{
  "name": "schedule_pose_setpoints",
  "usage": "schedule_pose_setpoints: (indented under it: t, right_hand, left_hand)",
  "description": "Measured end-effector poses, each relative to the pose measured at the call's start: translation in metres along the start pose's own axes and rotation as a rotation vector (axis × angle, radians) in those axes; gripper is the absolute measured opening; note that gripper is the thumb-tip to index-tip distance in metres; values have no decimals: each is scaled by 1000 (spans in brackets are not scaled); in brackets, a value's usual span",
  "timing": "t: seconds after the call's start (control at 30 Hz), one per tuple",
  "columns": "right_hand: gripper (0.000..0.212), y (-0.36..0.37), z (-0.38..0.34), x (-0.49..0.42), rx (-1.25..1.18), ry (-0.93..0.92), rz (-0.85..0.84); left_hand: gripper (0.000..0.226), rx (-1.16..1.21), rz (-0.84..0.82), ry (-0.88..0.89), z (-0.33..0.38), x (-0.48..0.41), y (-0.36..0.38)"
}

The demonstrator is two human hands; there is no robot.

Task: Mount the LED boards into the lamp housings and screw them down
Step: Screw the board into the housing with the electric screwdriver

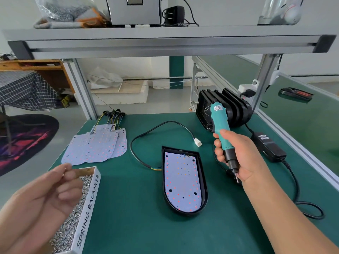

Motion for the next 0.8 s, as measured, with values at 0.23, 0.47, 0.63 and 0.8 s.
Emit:
schedule_pose_setpoints:
  t: [0.23,0.47,0.63,0.8]
  right_hand:
    - [33,27,10,1,-162,-24,-10]
    - [24,33,9,5,-291,-96,-78]
    - [17,30,3,7,-417,-185,-45]
    - [17,30,0,8,-427,-224,-40]
  left_hand:
    - [17,204,-206,-279,-91,-57,77]
    - [7,-319,38,-305,-135,-118,121]
    - [9,-452,-11,-279,-136,-130,115]
    - [12,-441,-19,-223,-134,-125,113]
Point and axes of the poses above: each hand's wrist, its own x-axis away from the middle knuckle, its own y-axis out of the palm, z = x × y, the point moved 1 cm from there along -x, towards the middle knuckle, and after that the axes turned 11 degrees about -z, right-handed, at the moved point
